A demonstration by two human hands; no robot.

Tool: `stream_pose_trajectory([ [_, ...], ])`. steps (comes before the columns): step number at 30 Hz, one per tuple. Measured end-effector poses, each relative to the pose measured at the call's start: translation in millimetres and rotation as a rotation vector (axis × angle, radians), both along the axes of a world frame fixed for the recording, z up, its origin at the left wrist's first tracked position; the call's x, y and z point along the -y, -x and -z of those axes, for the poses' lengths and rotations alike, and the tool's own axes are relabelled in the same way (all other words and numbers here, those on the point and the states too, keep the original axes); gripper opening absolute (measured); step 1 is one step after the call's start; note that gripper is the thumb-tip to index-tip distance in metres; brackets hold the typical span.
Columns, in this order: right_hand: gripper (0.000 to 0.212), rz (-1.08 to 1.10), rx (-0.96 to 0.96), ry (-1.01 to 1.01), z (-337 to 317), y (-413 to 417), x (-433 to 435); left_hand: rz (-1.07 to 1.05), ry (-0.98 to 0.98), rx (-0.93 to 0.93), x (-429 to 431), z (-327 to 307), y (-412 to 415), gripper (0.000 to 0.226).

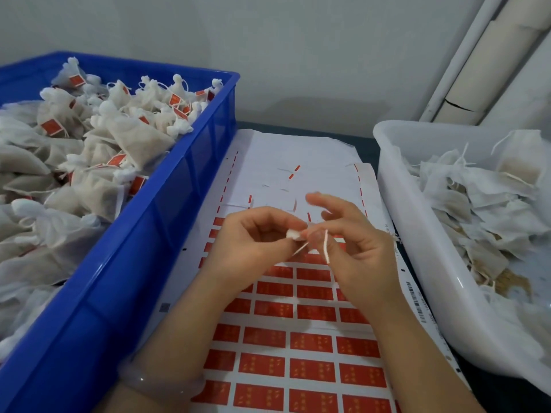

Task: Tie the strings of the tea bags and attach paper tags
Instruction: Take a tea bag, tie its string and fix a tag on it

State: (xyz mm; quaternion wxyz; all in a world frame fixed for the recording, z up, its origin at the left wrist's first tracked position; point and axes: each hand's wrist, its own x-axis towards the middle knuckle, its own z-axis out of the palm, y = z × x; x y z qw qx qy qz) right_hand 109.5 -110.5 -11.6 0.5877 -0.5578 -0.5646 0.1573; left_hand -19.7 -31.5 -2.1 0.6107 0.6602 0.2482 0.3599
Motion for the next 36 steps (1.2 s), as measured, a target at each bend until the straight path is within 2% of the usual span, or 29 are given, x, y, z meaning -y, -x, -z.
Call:
stream_pose_trajectory([
  [3,0.011,-0.220,-0.185,0.119,-3.2,-4.0,1.1,0.063,-0.066,0.040,0.5,-0.1,2.3,0.022],
  [5,0.011,-0.235,-0.211,0.161,-3.7,-6.3,1.1,0.035,-0.096,0.048,-0.7,2.6,2.9,0.018],
  [7,0.013,-0.157,-0.222,0.164,-2.2,-8.2,-0.3,-0.013,-0.154,0.011,-1.8,6.7,2.1,0.016],
  [9,0.009,-0.074,-0.184,0.161,1.6,-8.5,-1.6,-0.093,-0.322,-0.157,-3.7,11.5,1.2,0.018],
  [11,0.023,0.018,-0.074,0.150,6.3,-5.9,-3.1,-0.124,-0.491,-0.348,-5.0,13.8,1.0,0.016],
  [13,0.028,0.108,-0.002,0.104,8.9,-2.2,-4.4,-0.117,-0.568,-0.456,-5.5,15.3,-1.2,0.015],
  [15,0.020,0.173,0.060,0.040,9.9,1.2,-5.7,-0.134,-0.604,-0.522,-4.1,18.1,-4.8,0.019],
  [17,0.013,0.197,0.138,-0.005,10.2,3.8,-6.8,-0.153,-0.486,-0.452,-1.8,18.5,-6.8,0.019],
  [20,0.016,0.164,0.305,-0.020,12.6,8.7,-6.5,-0.124,0.061,-0.152,3.1,11.2,-7.6,0.026],
  [21,0.016,0.136,0.340,-0.021,13.4,10.8,-6.4,-0.136,0.199,-0.105,3.9,9.1,-7.3,0.030],
  [23,0.015,0.086,0.375,-0.040,15.2,14.5,-7.1,-0.181,0.326,-0.067,3.2,8.1,-6.2,0.035],
  [26,0.015,0.069,0.269,-0.047,15.4,16.0,-6.9,-0.215,0.334,-0.001,1.6,9.7,-5.7,0.017],
  [29,0.014,0.102,0.107,-0.040,13.5,12.6,-5.2,-0.185,0.231,0.016,-0.3,10.0,-4.0,0.014],
  [32,0.011,0.117,-0.026,-0.037,10.2,8.0,-4.7,-0.058,0.090,-0.047,-2.5,9.2,-1.3,0.017],
  [36,0.009,0.107,-0.075,-0.033,9.2,5.7,-5.0,0.048,-0.017,-0.181,-3.0,8.2,0.3,0.010],
])
